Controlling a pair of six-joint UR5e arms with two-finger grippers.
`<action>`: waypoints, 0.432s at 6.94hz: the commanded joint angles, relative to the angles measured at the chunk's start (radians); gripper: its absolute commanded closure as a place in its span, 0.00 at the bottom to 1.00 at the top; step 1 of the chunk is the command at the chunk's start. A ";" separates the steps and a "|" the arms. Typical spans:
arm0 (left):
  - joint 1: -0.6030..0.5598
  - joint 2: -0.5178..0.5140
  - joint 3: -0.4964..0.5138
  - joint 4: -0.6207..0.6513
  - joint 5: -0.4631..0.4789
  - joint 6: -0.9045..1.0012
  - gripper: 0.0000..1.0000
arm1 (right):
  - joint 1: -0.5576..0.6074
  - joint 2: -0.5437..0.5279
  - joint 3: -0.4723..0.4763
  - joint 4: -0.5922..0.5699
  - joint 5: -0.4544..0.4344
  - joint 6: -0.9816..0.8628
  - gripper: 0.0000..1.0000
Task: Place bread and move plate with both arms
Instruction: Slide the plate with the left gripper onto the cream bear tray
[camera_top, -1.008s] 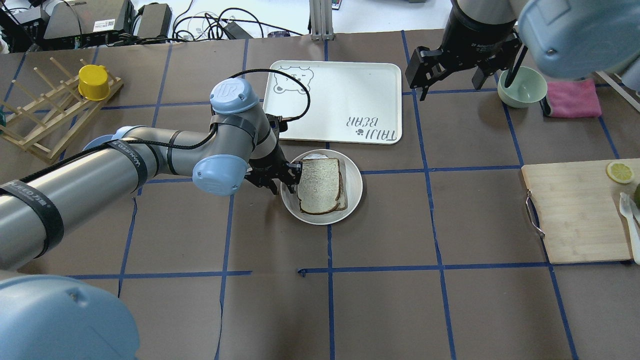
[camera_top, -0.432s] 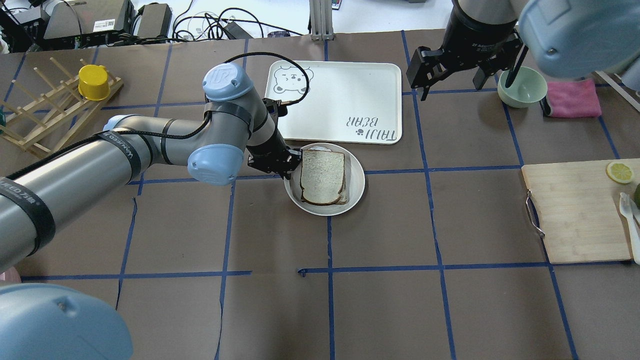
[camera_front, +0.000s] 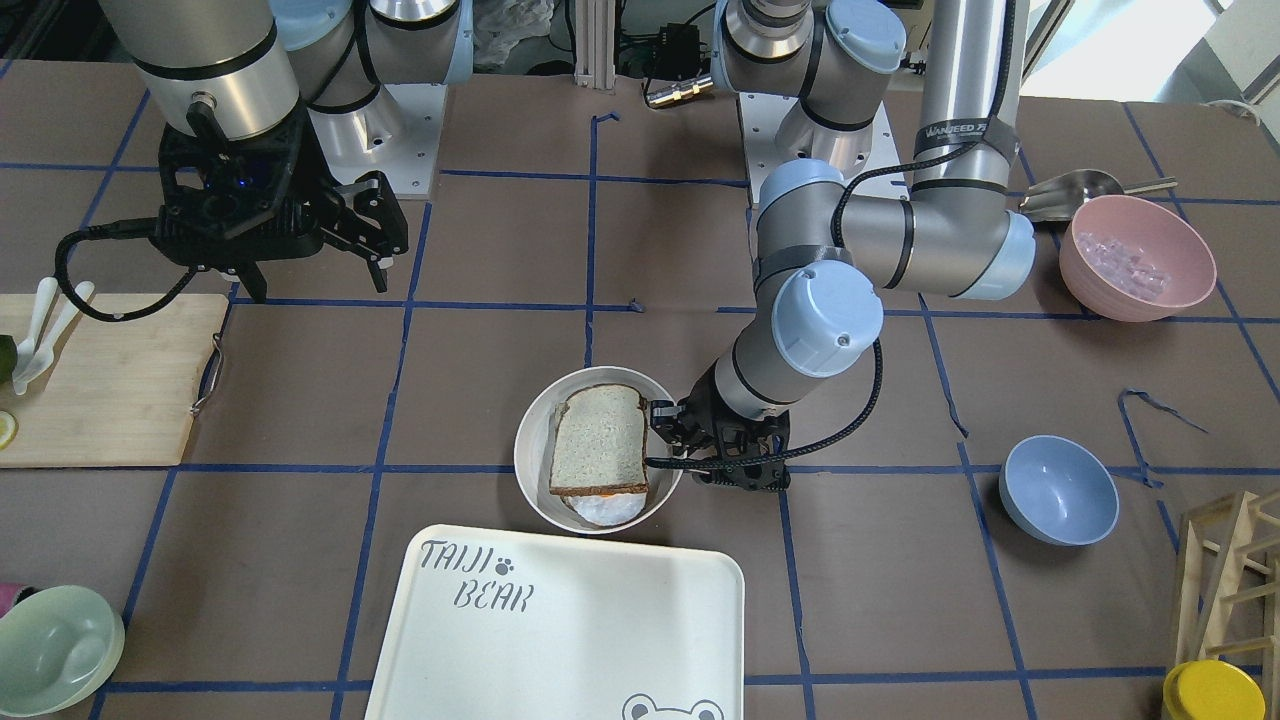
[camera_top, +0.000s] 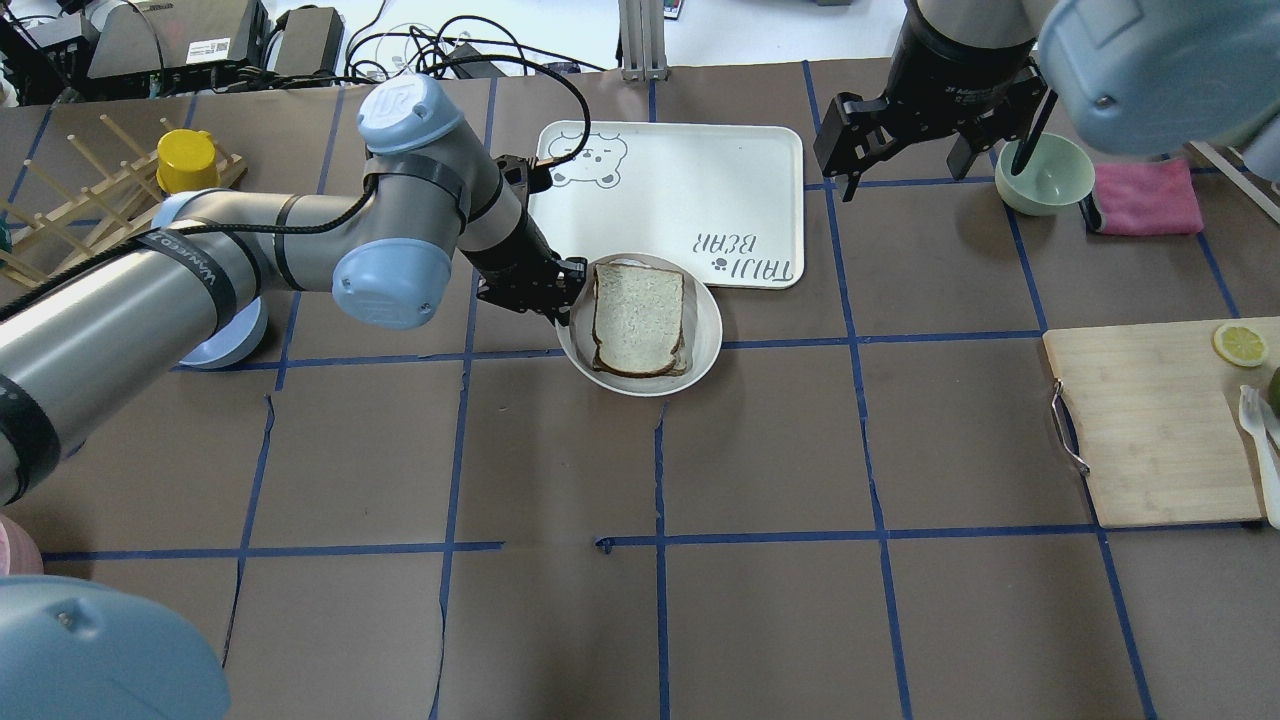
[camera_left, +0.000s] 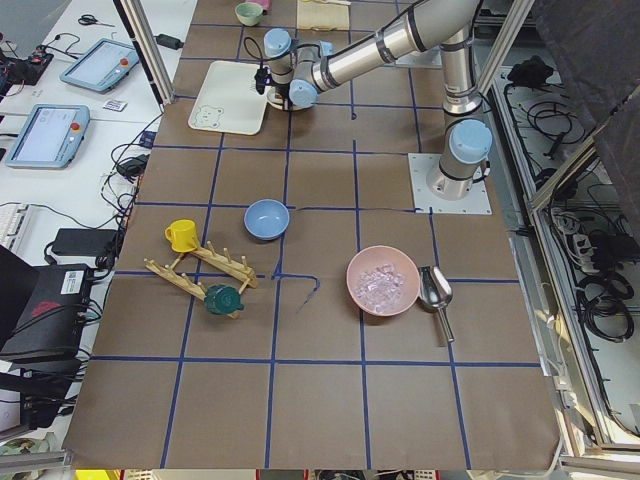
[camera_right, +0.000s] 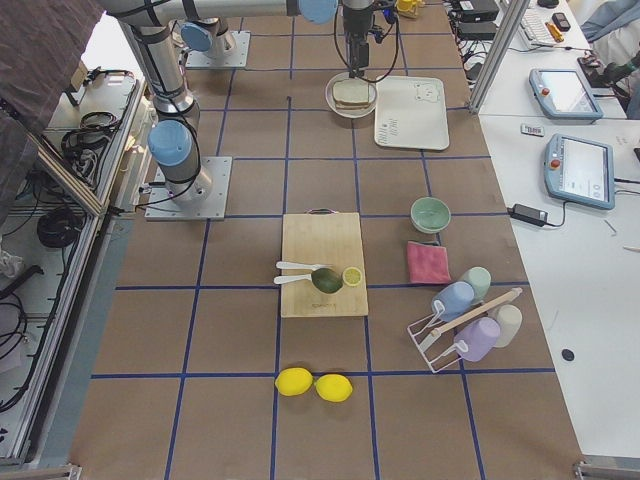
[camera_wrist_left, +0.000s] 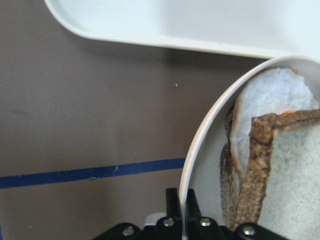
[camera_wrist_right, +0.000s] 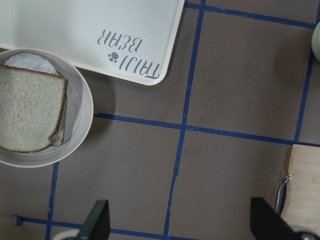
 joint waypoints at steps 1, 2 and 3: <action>0.036 0.018 0.091 -0.115 -0.002 0.029 1.00 | 0.000 0.001 0.001 0.000 0.001 0.000 0.00; 0.048 -0.006 0.122 -0.109 -0.009 0.062 1.00 | 0.000 0.001 0.001 0.000 0.001 0.000 0.00; 0.050 -0.043 0.189 -0.109 -0.012 0.072 1.00 | 0.001 -0.001 0.001 0.000 0.001 0.000 0.00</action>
